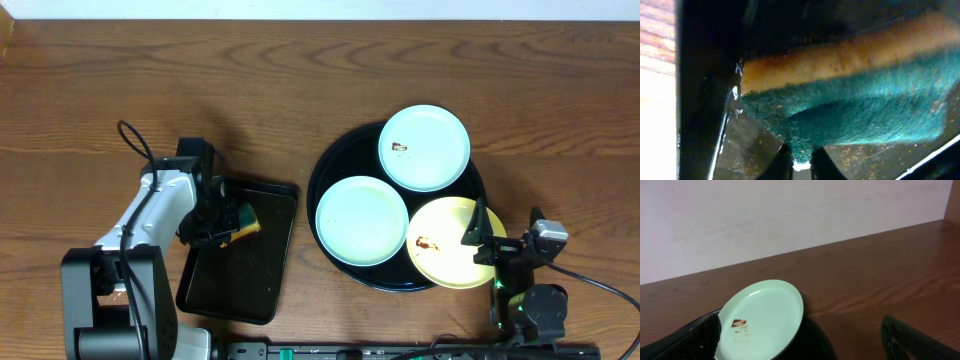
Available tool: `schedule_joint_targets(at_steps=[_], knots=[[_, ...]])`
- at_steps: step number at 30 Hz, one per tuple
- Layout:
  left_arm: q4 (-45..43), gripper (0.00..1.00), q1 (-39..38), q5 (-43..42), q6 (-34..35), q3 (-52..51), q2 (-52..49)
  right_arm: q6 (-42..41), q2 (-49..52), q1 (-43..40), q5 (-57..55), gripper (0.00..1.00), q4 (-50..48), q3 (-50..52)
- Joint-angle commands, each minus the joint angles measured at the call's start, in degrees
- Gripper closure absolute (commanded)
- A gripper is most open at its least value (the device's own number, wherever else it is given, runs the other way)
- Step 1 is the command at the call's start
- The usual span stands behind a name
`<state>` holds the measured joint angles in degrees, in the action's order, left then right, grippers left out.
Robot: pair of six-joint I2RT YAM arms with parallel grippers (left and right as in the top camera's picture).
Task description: Clean dirty plates on tray and stack at the side
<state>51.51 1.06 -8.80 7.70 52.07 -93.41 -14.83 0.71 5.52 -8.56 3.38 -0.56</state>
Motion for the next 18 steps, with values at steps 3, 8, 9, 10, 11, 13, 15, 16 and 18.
schedule_joint_targets(at_steps=[3,8,9,10,11,13,15,16,18], knots=[[0.94,0.92,0.15,0.17,1.49,-0.66,-0.68,0.50,-0.22,-0.39,0.02,0.01,0.02,0.24],[1.22,0.93,0.07,-6.97,2.01,-0.66,-0.68,0.50,-0.22,-0.39,0.02,0.01,0.02,0.24],[1.22,0.93,-0.15,-8.02,2.01,-0.66,-0.68,0.50,-0.22,-0.39,0.02,0.01,0.02,0.24],[1.20,0.92,-0.50,-8.85,2.01,-0.66,-0.68,0.50,-0.22,-0.39,0.02,0.01,0.02,0.24],[1.20,0.92,-1.09,-9.53,1.97,-0.66,-0.68,0.50,-0.22,-0.39,0.02,0.01,0.02,0.24],[1.20,0.92,-2.73,-10.08,1.99,-0.66,-0.68,0.50,-0.22,-0.39,0.02,0.01,0.02,0.24],[1.16,0.92,-4.85,-10.08,1.97,-0.66,-0.68,0.50,-0.22,-0.39,0.00,0.01,0.02,0.24],[1.09,0.92,-5.88,-10.08,1.97,-0.66,-0.68,0.50,-0.22,-0.39,0.02,0.01,0.02,0.24],[0.74,0.92,-8.26,-10.12,2.01,-0.66,-0.68,0.50,-0.22,-0.39,0.02,0.01,0.02,0.24]])
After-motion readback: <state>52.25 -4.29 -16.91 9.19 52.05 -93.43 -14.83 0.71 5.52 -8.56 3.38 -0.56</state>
